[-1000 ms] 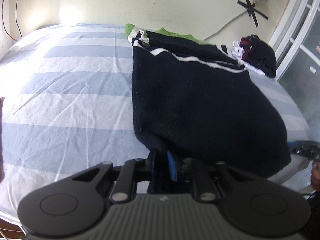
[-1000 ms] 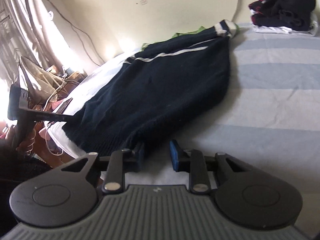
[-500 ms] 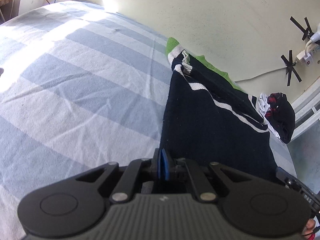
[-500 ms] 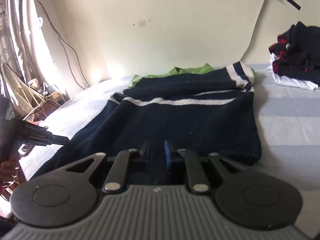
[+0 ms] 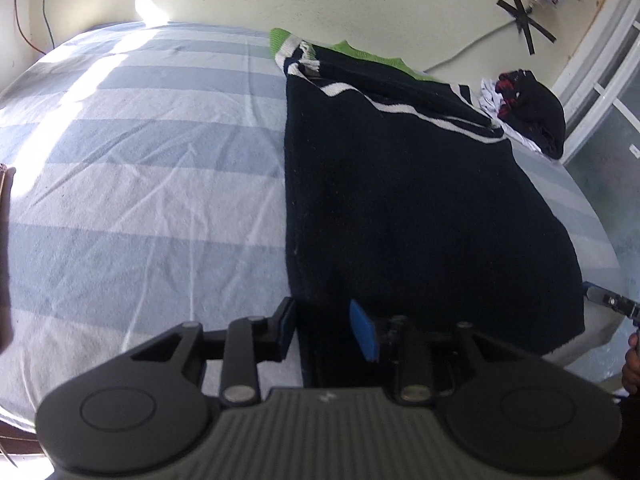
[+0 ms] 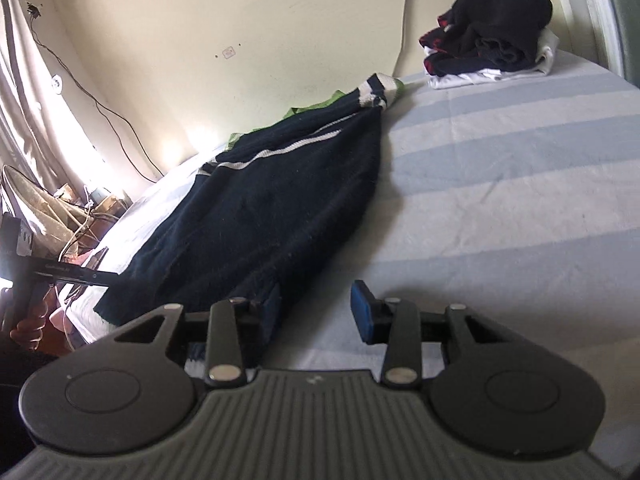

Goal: Fold small clothes
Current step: 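Press and smooth the folded sweater flat with both grippers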

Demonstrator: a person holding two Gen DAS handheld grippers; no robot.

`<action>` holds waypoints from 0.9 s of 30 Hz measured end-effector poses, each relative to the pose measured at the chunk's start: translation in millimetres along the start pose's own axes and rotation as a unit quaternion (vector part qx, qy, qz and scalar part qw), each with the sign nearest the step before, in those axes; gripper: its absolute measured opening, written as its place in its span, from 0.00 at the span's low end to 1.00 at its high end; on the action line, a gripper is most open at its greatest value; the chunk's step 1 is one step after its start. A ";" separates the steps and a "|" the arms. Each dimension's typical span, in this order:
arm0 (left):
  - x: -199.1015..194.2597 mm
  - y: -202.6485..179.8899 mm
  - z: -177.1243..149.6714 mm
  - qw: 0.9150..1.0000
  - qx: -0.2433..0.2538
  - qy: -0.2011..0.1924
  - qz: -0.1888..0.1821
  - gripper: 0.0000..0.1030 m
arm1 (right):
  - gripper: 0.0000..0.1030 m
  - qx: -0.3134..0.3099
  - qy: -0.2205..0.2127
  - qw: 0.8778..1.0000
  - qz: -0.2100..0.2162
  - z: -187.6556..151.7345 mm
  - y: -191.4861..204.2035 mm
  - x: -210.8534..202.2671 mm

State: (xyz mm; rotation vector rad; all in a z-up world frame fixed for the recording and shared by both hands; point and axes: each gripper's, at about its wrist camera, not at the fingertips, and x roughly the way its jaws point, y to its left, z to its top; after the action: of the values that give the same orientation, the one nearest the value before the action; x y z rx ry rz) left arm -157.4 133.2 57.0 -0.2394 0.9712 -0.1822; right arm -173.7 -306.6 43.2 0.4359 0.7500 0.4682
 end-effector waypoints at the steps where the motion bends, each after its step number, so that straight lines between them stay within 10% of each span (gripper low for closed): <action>1: 0.6 -1.7 -2.2 1.000 0.004 0.000 0.000 0.35 | 0.40 0.005 0.006 1.000 0.007 -1.2 -2.0 2.0; 10: -0.3 -7.3 -16.2 0.999 -0.011 -0.042 0.017 0.19 | 0.27 -0.030 0.023 0.992 0.119 16.3 33.8 54.4; 27: 1.4 -38.7 -29.8 0.994 0.074 -0.071 0.038 0.48 | 0.31 -0.169 -0.031 0.985 -0.003 4.4 73.4 65.3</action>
State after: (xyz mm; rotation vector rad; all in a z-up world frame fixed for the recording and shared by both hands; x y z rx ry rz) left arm -183.3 92.2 50.6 -0.0786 0.8209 -0.1647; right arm -146.8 -212.2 49.7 0.1299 0.5968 0.5617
